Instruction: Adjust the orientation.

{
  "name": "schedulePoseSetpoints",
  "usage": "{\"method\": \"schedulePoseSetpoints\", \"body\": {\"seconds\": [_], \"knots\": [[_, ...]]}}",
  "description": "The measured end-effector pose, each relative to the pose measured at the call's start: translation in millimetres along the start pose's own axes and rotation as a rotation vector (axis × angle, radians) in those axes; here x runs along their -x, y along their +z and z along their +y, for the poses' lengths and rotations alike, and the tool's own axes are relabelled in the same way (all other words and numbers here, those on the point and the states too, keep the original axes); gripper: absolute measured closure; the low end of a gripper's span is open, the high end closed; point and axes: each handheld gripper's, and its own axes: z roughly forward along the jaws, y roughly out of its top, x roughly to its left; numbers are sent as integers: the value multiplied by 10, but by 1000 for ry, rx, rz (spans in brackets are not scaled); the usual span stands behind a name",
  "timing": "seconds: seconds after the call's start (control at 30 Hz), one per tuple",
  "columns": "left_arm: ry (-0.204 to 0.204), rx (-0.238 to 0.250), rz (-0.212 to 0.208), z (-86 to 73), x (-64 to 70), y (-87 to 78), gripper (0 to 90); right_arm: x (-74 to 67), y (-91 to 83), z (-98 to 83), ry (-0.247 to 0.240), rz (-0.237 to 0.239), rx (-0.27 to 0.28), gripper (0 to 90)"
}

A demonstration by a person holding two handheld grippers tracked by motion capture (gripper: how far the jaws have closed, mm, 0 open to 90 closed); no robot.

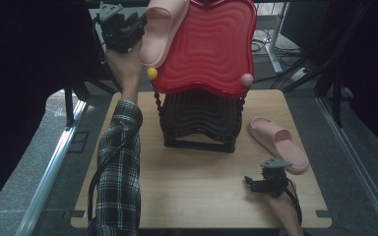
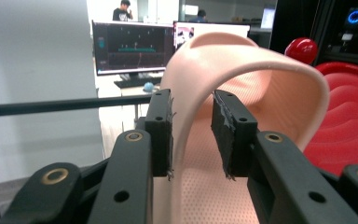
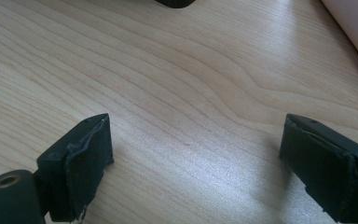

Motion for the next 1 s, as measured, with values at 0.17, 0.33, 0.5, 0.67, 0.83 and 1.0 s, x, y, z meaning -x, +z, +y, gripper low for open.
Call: {"method": "schedulePoseSetpoints", "body": {"seconds": [0.17, 0.33, 0.5, 0.67, 0.83, 1.0], "knots": [[29, 36, 52, -13, -77, -135, 699, 0, 0, 0, 0, 0, 0, 94], [26, 29, 43, -128, -216, -241, 855, 0, 0, 0, 0, 0, 0, 94], [29, -4, 20, -328, -335, -293, 894, 1, 1, 0, -1, 0, 1, 94], [18, -15, 0, -494, -416, -331, 894, 0, 2, -1, -1, -1, 1, 94], [18, -17, -27, -606, -448, -373, 894, -1, 2, -1, 0, -1, 1, 94], [16, -19, -50, -619, -423, -364, 894, -1, 2, -1, 0, -1, 1, 94]]}}
